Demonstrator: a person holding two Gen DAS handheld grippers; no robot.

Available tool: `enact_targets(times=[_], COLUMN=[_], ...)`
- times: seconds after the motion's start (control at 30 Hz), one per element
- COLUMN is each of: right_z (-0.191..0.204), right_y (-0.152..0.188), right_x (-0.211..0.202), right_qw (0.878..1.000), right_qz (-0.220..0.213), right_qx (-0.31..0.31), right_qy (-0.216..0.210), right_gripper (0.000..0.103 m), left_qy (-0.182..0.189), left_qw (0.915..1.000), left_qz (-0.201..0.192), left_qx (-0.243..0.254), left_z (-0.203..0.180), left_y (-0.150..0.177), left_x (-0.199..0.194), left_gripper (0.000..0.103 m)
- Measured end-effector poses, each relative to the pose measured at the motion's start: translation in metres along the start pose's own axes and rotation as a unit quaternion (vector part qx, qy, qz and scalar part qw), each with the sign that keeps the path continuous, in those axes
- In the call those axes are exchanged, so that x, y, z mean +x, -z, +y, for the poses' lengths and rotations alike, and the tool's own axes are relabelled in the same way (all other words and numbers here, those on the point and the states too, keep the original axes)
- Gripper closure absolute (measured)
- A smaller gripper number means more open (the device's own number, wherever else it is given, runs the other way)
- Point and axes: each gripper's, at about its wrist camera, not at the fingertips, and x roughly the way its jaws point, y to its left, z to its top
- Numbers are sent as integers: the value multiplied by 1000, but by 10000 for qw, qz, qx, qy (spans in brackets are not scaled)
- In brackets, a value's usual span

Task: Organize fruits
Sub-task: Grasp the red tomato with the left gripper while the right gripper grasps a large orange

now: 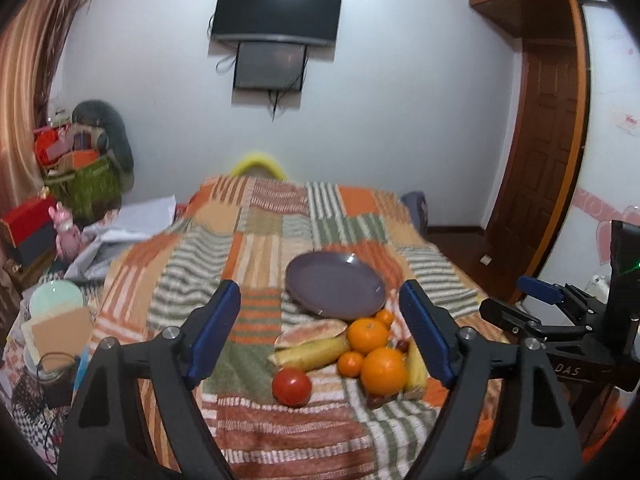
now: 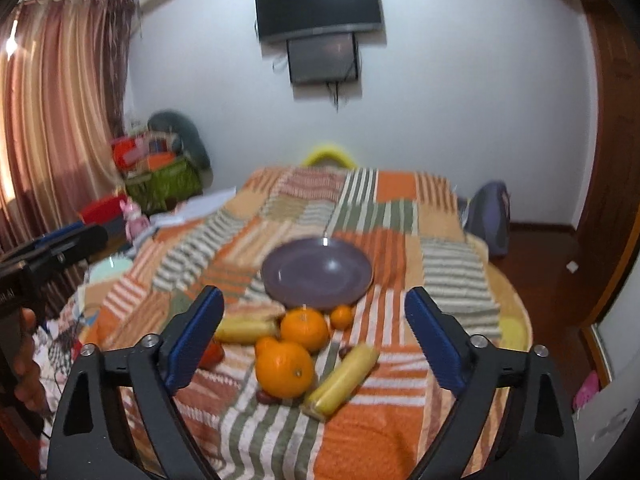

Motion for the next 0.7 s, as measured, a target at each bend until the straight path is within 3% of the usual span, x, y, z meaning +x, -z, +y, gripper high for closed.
enact_targets(times=[0.17,0.7], right_z=[-2,4], right_y=[17,49], right_x=[27,105], right_qw=[9985,9854], right_qz=[536,1621], right_qx=[-21,-106], right_qy=[-141,-506], right_gripper=[16,16], left_qy=[-228,-29], left_qw=[9988,9824], left_qz=[424,1867], left_qx=[72,51], left_z=[16,43], left_y=[17,73], left_x=[31,114], left_gripper=[25,26])
